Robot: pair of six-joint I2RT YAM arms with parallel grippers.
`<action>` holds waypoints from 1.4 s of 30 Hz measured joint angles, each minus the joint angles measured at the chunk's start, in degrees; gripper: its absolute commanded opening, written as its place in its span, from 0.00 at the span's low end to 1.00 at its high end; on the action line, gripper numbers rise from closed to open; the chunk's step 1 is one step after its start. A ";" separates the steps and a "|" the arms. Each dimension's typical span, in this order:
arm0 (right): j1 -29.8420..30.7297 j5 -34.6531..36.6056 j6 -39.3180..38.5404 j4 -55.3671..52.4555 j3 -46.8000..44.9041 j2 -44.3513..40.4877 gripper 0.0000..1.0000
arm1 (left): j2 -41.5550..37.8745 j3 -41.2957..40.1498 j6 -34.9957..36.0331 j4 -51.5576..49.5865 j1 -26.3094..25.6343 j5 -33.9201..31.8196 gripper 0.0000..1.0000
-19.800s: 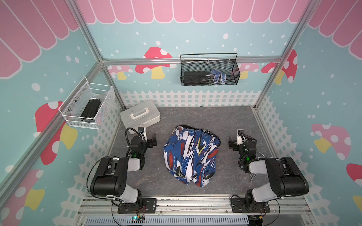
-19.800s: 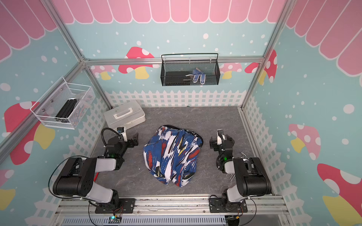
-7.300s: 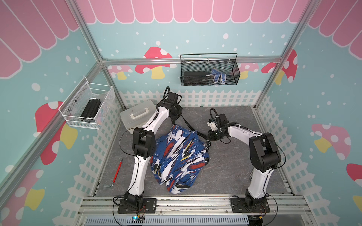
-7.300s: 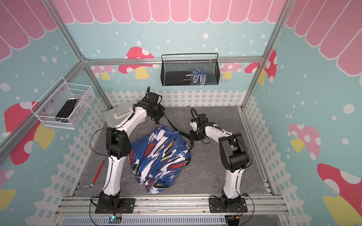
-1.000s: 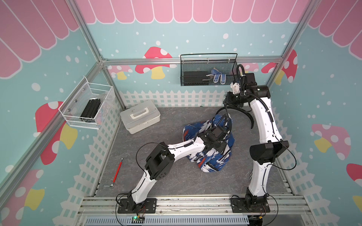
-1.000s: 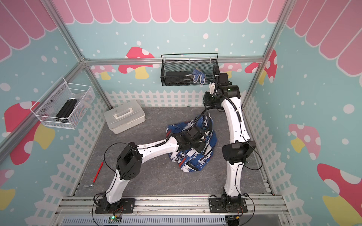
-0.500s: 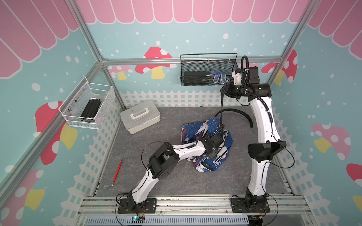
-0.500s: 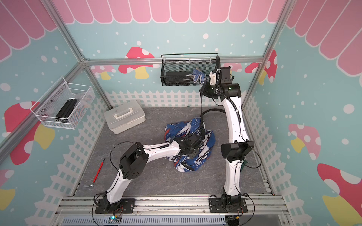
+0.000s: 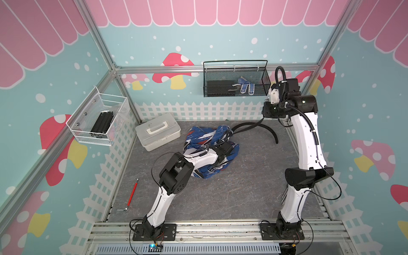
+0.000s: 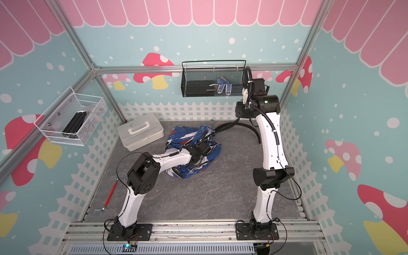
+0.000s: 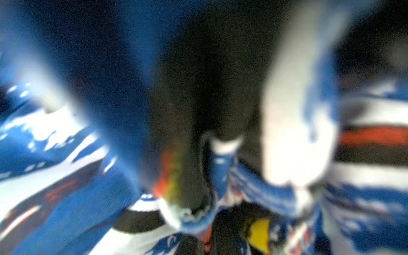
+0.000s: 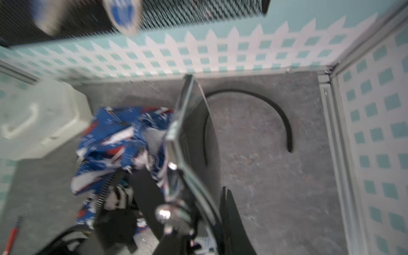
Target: Remove the belt from the trousers
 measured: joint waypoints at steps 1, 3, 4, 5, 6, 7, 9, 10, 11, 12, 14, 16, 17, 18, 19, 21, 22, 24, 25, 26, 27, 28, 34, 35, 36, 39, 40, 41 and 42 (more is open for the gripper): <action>-0.07 1.95 -1.18 -0.72 -3.69 -0.39 0.00 | -0.26 -0.42 -1.99 -1.55 0.85 -1.18 0.00; -0.39 5.20 -2.93 -1.86 -10.93 -1.09 0.00 | -0.31 -0.55 -6.14 -4.96 2.45 -3.98 0.00; -0.70 6.27 -3.48 -2.27 -14.51 -1.44 0.00 | -0.09 -0.28 -8.63 -7.28 3.21 -5.88 0.00; -1.03 6.86 -3.93 -2.71 -17.73 -1.62 0.00 | 0.42 0.55 -11.37 -10.08 3.76 -7.91 0.00; -1.27 7.48 -4.33 -2.93 -20.33 -1.73 0.00 | 1.11 1.68 -13.79 -12.61 4.07 -9.55 0.00; -1.62 8.39 -4.72 -2.93 -23.15 -1.99 0.00 | 2.19 3.21 -16.50 -15.85 4.33 -11.32 0.00; -3.28 9.33 -5.31 -2.69 -28.28 -3.04 0.00 | 3.89 4.72 -20.63 -19.89 4.44 -13.81 0.00; -4.35 9.55 -5.57 -2.19 -30.97 -3.96 0.00 | 4.31 4.79 -22.53 -21.24 4.42 -14.80 0.00; -5.46 9.73 -5.77 -1.66 -33.57 -5.09 0.00 | 4.37 4.72 -24.17 -22.60 4.37 -15.56 0.00; -6.38 10.01 -6.03 -1.05 -35.82 -6.21 0.00 | 4.37 4.70 -25.29 -23.71 4.37 -16.09 0.00; -7.76 10.03 -6.71 0.26 -40.26 -8.55 0.00 | 4.26 4.81 -27.12 -25.90 4.44 -17.07 0.00; -8.11 9.01 -7.13 1.11 -42.18 -9.03 0.00 | 4.26 5.27 -27.98 -27.63 4.50 -17.35 0.00; -8.11 8.48 -7.48 1.99 -42.82 -8.66 0.00 | 4.26 5.86 -28.24 -28.61 4.57 -17.42 0.00; -8.09 7.96 -7.82 2.89 -43.28 -7.93 0.00 | 4.26 6.45 -28.28 -29.33 4.70 -17.42 0.00; -8.09 7.56 -8.20 4.24 -43.89 -6.88 0.00 | 4.28 7.30 -28.20 -30.23 4.87 -17.38 0.00; -8.09 6.58 -8.90 6.84 -45.07 -3.91 0.00 | 4.31 9.11 -27.43 -31.45 5.09 -17.27 0.00; -8.04 6.01 -9.31 8.39 -45.64 -1.97 0.00 | 4.31 10.03 -26.45 -31.69 5.11 -17.20 0.00; -7.80 4.85 -10.14 11.34 -46.58 2.16 0.00 | 4.28 10.93 -23.54 -31.19 4.74 -16.41 0.00; -7.69 4.37 -10.60 12.66 -46.93 4.07 0.00 | 4.28 10.99 -21.79 -30.67 4.42 -15.61 0.00; -7.50 3.93 -11.06 13.77 -47.17 5.75 0.00 | 4.20 10.97 -20.22 -30.03 4.07 -14.69 0.00; -7.32 3.50 -11.47 14.80 -47.32 7.19 0.00 | 4.07 10.91 -18.36 -29.31 3.67 -13.33 0.00; -7.17 3.06 -11.91 15.78 -47.39 8.48 0.00 | 3.74 10.73 -16.61 -28.39 3.30 -11.78 0.00; -6.69 1.20 -13.22 19.76 -47.71 11.17 0.26 | -0.11 10.23 -8.31 -24.87 2.32 -4.02 0.00; -6.69 1.14 -13.46 20.37 -47.87 11.17 0.35 | -0.79 10.10 -7.50 -24.46 2.19 -3.32 0.00; -6.69 1.01 -13.64 21.18 -48.11 11.15 0.42 | -1.55 9.75 -6.58 -23.91 2.05 -2.62 0.00; -6.21 0.81 -14.23 22.60 -48.89 11.04 0.57 | -3.58 8.57 -4.52 -22.91 1.70 -0.87 0.00; -5.70 0.63 -14.47 22.88 -48.98 10.80 0.61 | -4.04 8.13 -3.91 -22.49 1.66 -0.42 0.00; -4.98 0.55 -14.67 23.15 -48.98 10.40 0.64 | -4.31 7.76 -3.48 -22.18 1.66 -0.04 0.00; -4.00 0.66 -14.91 23.45 -49.03 9.75 0.65 | -4.39 7.41 -3.23 -21.88 1.68 0.15 0.00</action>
